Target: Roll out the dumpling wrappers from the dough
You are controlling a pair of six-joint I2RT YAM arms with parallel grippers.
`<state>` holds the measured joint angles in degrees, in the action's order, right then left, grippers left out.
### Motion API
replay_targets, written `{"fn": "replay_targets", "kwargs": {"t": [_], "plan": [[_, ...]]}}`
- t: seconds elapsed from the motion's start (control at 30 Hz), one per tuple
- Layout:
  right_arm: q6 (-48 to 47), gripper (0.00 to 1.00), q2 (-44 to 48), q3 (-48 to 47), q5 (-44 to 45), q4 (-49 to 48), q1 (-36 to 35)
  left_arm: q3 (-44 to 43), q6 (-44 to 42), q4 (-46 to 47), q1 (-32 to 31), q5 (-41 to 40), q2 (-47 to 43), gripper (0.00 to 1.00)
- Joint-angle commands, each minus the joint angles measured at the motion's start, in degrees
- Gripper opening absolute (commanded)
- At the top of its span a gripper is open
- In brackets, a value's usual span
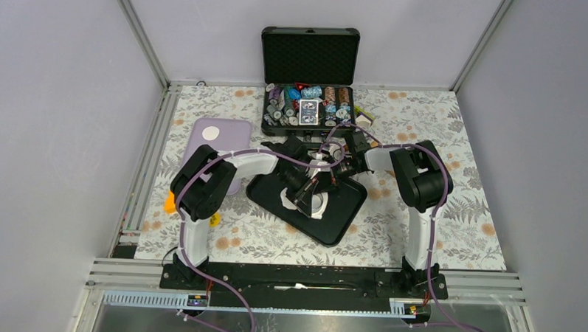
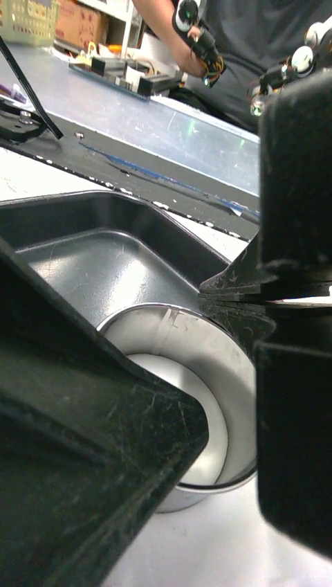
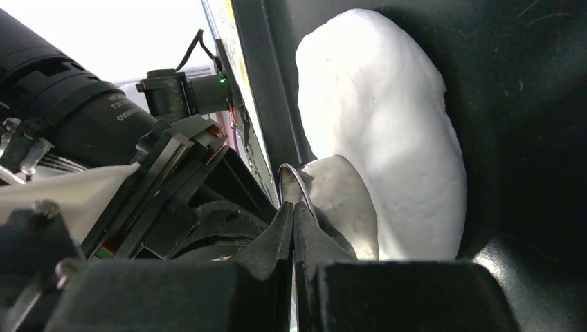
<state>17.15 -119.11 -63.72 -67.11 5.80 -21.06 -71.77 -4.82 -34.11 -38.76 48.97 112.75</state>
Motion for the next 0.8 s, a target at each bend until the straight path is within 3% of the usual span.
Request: {"fn": "replay_targets", "kwargs": {"t": [0.0,0.33,0.77], "plan": [[-1.30,0.00,-1.14,0.19,1.01,1.15,0.13,-2.24,-0.14,1.94,2.07,1.09,1.62,0.00],[-1.12,0.00,-1.07,0.00,0.54,1.06,0.14,-2.76,-1.99,-0.61,2.60,5.73,-0.48,0.00],[-0.17,0.00,-0.70,-0.46,-0.52,0.97,0.14,-5.77,3.13,2.02,2.55,6.45,0.03,0.00]]}}
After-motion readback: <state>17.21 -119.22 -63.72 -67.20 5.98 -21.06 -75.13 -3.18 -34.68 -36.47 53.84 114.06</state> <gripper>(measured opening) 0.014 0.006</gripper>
